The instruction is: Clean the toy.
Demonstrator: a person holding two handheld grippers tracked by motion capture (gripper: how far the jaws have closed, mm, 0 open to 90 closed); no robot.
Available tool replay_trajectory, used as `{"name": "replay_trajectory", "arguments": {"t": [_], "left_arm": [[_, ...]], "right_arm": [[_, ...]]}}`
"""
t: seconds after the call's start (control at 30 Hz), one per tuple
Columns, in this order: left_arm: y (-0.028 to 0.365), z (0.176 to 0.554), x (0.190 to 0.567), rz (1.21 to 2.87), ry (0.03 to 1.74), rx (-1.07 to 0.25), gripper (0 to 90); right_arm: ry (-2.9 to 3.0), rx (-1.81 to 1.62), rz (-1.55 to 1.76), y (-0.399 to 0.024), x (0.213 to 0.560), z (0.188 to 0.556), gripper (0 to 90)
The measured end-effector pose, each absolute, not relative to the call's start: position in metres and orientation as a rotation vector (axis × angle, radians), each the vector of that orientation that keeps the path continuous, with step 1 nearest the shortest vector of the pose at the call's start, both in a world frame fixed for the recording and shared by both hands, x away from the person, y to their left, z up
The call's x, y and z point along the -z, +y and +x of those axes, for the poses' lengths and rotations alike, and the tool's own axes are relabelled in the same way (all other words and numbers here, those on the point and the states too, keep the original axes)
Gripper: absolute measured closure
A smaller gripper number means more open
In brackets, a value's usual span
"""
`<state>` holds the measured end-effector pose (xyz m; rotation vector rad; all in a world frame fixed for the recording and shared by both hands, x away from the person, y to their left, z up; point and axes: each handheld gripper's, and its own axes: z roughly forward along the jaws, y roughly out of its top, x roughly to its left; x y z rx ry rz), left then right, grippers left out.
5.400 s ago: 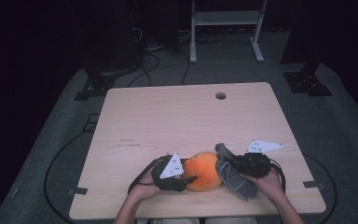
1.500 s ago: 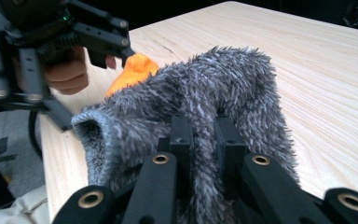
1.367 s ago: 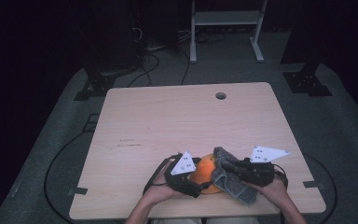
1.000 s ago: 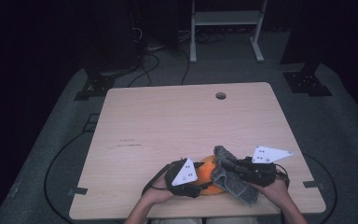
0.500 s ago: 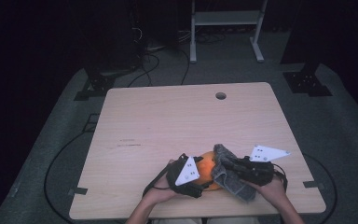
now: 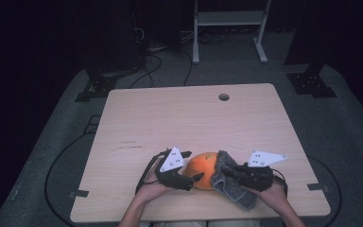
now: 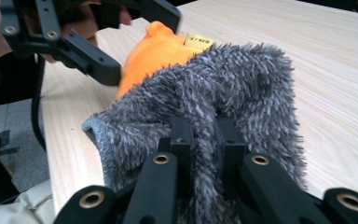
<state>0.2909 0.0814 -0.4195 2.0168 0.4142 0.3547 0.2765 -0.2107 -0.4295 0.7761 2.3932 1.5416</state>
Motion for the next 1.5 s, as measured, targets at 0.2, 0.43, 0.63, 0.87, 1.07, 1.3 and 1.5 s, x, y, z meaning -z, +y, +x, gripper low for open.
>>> {"name": "replay_trajectory", "arguments": {"t": [0.2, 0.43, 0.63, 0.87, 1.07, 1.3, 1.5], "left_arm": [[0.074, 0.284, 0.424, 2.048, 0.324, -0.377, 37.2], [0.074, 0.281, 0.427, 2.07, 0.26, -0.337, 37.7], [0.078, 0.284, 0.43, 2.055, 0.274, -0.306, 34.8], [0.078, 0.284, 0.429, 2.068, 0.262, -0.294, 32.2], [0.083, 0.285, 0.43, 2.08, 0.266, -0.291, 29.7], [0.083, 0.287, 0.432, 2.081, 0.277, -0.289, 28.7], [0.084, 0.289, 0.432, 2.08, 0.29, -0.284, 28.3]], "right_arm": [[2.417, -1.537, 0.733, -0.213, 0.425, 0.273, 79.9], [2.351, -1.602, 0.807, -0.231, 0.42, 0.287, 79.9], [2.419, -1.488, 0.83, -0.235, 0.436, 0.292, 79.7], [2.365, -1.646, 0.884, -0.246, 0.433, 0.294, 79.6], [2.417, -1.485, 0.903, -0.236, 0.444, 0.296, 79.7], [2.375, -1.599, 0.88, -0.24, 0.432, 0.29, 79.8], [2.398, -1.56, 0.841, -0.229, 0.439, 0.29, 79.8]]}}
